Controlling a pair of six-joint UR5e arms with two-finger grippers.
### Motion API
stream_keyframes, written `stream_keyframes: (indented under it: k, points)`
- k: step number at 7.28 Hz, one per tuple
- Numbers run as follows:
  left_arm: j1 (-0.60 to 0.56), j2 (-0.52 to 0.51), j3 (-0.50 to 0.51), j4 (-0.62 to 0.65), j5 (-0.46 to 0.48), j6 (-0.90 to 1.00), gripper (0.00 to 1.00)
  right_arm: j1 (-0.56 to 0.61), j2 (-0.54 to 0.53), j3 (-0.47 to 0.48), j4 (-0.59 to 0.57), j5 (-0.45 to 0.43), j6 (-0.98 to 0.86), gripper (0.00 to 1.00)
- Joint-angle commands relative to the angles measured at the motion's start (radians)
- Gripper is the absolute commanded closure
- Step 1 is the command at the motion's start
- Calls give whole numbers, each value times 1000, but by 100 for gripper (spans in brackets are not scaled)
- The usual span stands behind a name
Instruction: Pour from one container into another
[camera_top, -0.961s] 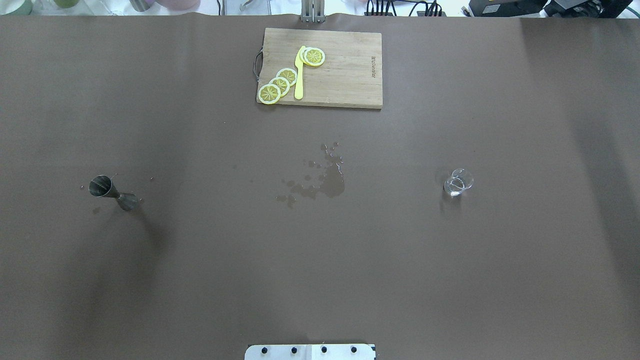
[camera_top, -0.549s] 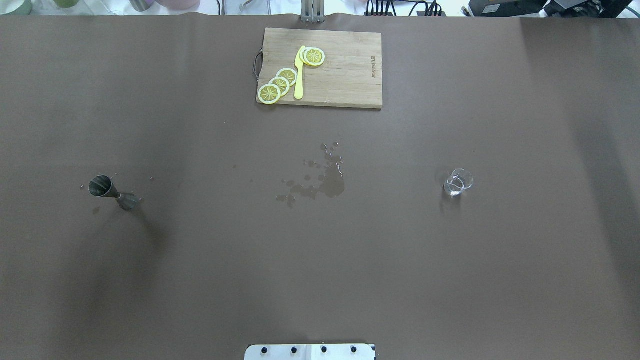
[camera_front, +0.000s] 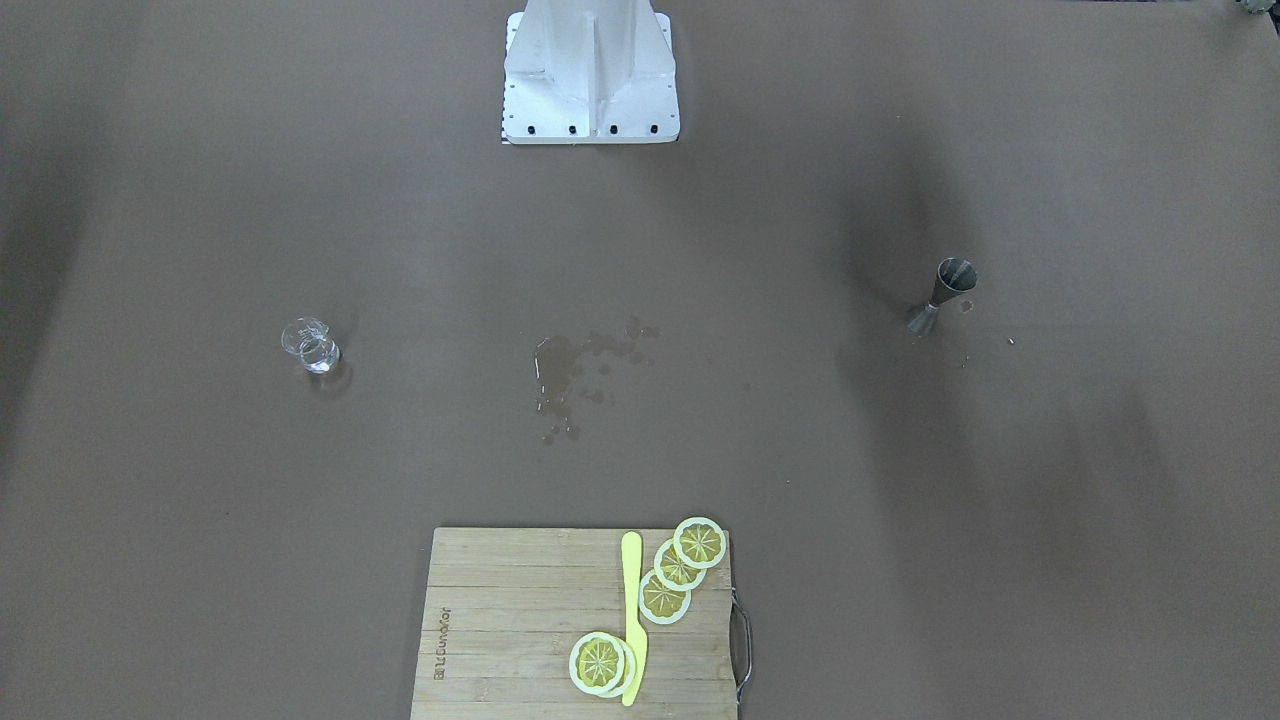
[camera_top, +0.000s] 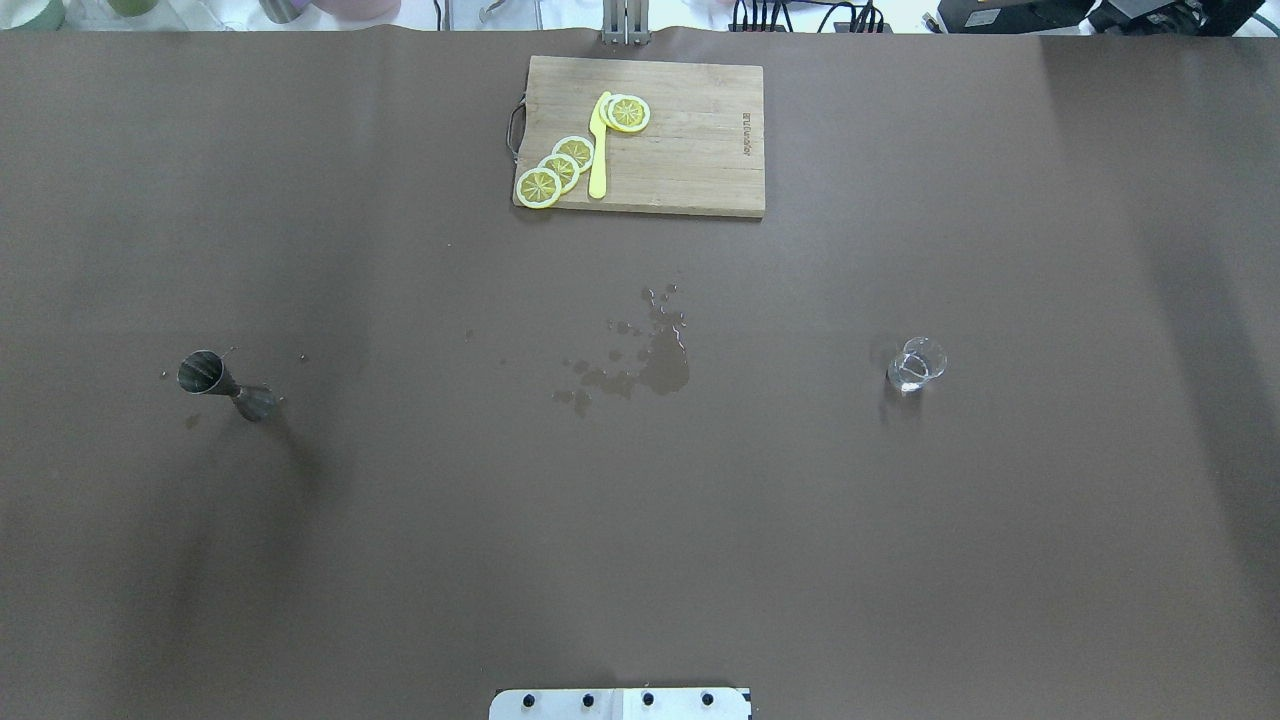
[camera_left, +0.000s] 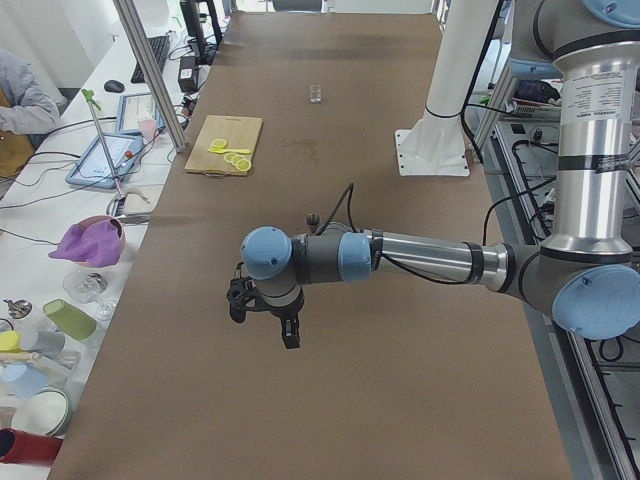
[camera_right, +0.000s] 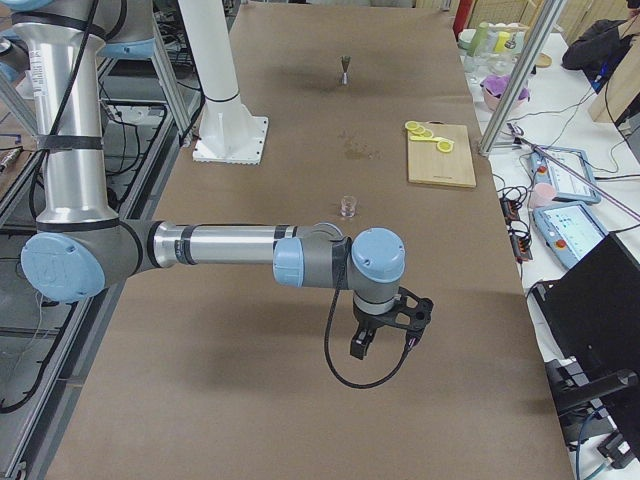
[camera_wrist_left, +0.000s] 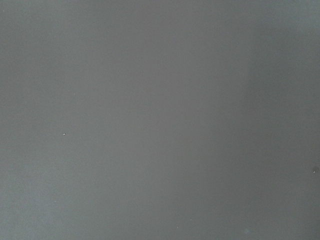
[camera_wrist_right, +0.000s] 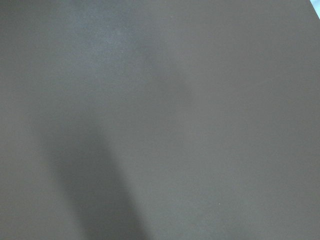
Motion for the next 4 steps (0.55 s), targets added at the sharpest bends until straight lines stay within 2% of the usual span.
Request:
stream_keyframes:
  k: [1, 4]
  points:
    - [-7, 35, -46, -23, 5, -8, 1, 0, 0, -1, 1, 1, 0, 0]
    - [-7, 75, -19, -40, 20, -5, 1, 0, 1, -1, 1, -1, 0, 0]
